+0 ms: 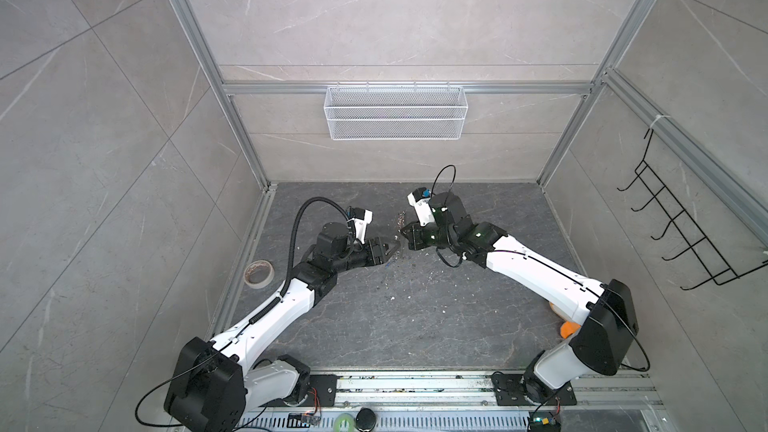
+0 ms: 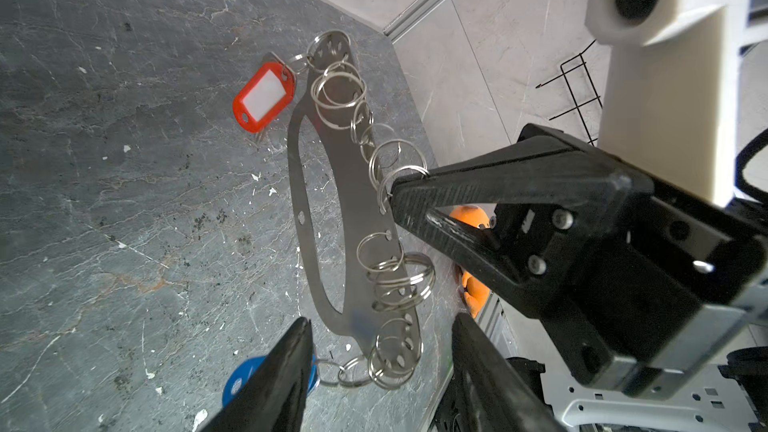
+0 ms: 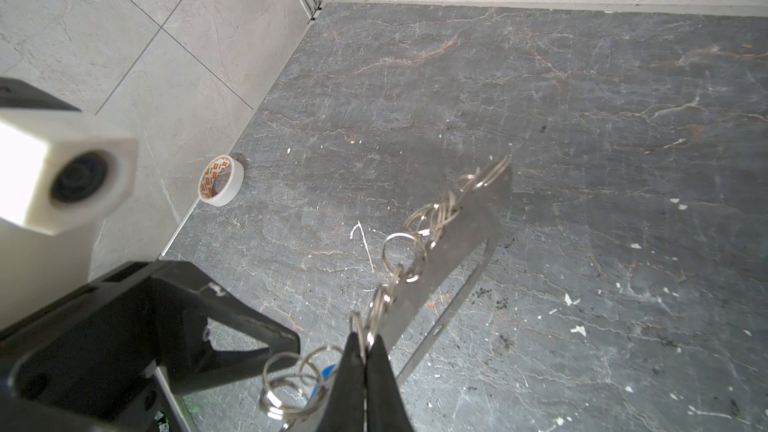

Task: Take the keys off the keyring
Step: 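Lift the plate with the right gripper while the left gripper approaches it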

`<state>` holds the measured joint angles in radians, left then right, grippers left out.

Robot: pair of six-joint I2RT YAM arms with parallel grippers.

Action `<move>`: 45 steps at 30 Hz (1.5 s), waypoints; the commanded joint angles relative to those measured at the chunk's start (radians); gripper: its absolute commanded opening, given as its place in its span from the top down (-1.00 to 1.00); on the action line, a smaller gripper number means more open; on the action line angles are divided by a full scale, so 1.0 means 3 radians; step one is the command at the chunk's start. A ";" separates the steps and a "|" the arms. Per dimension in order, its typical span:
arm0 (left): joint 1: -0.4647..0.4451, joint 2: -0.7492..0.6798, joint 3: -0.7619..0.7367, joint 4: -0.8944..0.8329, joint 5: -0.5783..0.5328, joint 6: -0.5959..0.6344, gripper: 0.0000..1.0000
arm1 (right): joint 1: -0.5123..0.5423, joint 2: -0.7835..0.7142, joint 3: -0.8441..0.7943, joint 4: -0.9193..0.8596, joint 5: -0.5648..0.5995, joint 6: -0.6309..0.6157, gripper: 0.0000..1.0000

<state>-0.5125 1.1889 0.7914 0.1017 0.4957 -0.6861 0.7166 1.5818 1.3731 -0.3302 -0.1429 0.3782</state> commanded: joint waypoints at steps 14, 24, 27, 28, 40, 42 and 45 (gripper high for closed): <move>-0.0091 0.0084 0.0280 -0.0142 -0.0159 0.0337 0.27 | 0.0105 0.0038 0.0312 -0.0252 0.0133 -0.0163 1.00; -0.0091 0.0128 0.0297 -0.0130 -0.0154 0.0279 0.70 | 0.0157 0.0031 0.0378 -0.0404 0.0152 -0.0324 1.00; -0.0091 0.0125 0.0287 -0.0082 -0.0148 0.0230 0.81 | 0.0158 0.0007 0.0373 -0.0418 0.0150 -0.0343 1.00; -0.0091 0.0123 0.0282 -0.0064 -0.0148 0.0213 0.85 | 0.0159 -0.0007 0.0371 -0.0413 0.0144 -0.0353 1.00; -0.0092 0.0068 0.0126 0.0341 -0.0289 -0.0207 1.00 | 0.0158 -0.0272 0.0250 -0.0221 0.0109 -0.0366 0.22; -0.0092 0.0053 0.0101 0.0370 -0.0355 -0.0313 1.00 | 0.0159 -0.0343 0.0215 -0.0173 0.0092 -0.0376 0.14; -0.0092 0.0008 0.0073 0.0403 -0.0470 -0.0437 1.00 | 0.0158 -0.0486 0.0091 -0.0014 0.0044 -0.0376 0.09</move>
<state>-0.5426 1.2236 0.8135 0.1360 0.3943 -0.7628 0.7589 1.4872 1.4342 -0.3931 -0.1101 0.2722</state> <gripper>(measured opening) 0.058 0.453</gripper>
